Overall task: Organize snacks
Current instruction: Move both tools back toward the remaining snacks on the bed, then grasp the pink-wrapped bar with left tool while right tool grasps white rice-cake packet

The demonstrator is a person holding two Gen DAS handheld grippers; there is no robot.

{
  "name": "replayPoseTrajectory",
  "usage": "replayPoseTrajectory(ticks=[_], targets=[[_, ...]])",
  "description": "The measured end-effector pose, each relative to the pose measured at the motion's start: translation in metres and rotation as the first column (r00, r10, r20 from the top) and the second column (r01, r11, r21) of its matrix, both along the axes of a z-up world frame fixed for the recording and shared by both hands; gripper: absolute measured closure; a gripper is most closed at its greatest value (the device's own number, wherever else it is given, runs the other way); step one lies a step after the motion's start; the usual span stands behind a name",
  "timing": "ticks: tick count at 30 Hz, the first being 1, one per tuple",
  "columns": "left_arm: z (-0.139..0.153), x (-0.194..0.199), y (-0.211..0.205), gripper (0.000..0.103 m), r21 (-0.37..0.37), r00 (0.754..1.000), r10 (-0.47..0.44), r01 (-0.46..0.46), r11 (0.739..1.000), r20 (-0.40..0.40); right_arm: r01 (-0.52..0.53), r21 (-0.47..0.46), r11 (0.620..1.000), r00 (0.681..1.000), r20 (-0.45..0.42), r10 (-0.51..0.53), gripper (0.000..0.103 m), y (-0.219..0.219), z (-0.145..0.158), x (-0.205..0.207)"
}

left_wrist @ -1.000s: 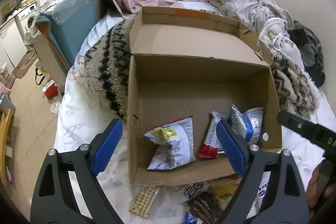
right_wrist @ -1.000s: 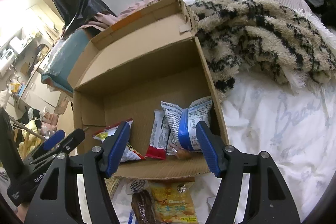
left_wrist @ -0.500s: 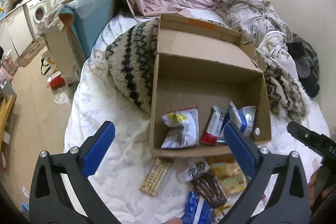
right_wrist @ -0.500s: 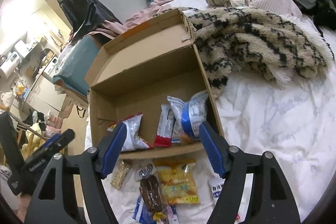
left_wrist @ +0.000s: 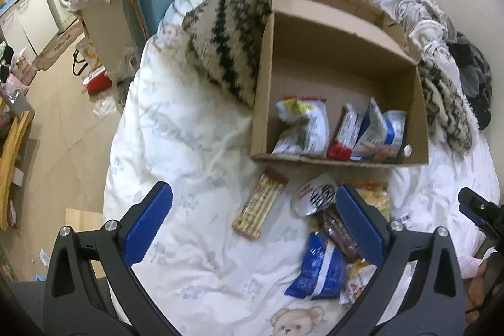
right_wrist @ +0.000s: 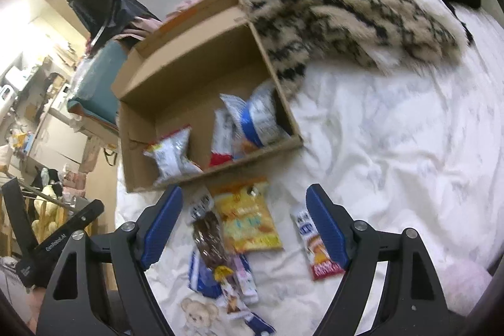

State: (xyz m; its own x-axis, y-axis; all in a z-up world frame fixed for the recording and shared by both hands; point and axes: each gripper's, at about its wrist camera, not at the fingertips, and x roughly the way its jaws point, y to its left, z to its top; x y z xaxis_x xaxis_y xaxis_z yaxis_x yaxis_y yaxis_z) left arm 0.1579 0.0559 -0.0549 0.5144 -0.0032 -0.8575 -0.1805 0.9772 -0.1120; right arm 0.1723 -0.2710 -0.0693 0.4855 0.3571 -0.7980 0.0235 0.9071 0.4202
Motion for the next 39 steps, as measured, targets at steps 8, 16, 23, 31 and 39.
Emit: replayPoseTrajectory(ticks=[8, 16, 23, 31, 39], targets=[[-0.028, 0.003, 0.033, 0.001, 0.052, 0.988, 0.124, -0.120, 0.991, -0.087, 0.164, 0.037, 0.986, 0.973, -0.172, -0.155, 0.020, -0.044, -0.035, 0.001], [-0.086, 0.021, 0.018, 0.001, -0.015, 0.964, 0.048, -0.054, 0.998, -0.261, 0.233, 0.055, 0.971, 0.930, -0.303, -0.206, 0.020, -0.057, -0.063, 0.001], [-0.117, 0.057, -0.023, 0.017, 0.032, 0.943, -0.155, 0.172, 0.985, -0.295, 0.239, 0.036, 0.970, 0.923, -0.319, -0.216, 0.020, -0.062, -0.068, 0.001], [-0.126, 0.050, -0.023, 0.081, 0.066, 0.933, -0.157, 0.188, 0.980, -0.325, 0.224, 0.035, 0.974, 0.921, -0.335, -0.200, 0.020, -0.058, -0.073, 0.002], [-0.077, 0.012, -0.026, 0.081, 0.051, 0.951, -0.136, 0.156, 0.986, -0.278, 0.223, 0.055, 0.973, 0.926, -0.325, -0.193, 0.020, -0.057, -0.069, 0.003]])
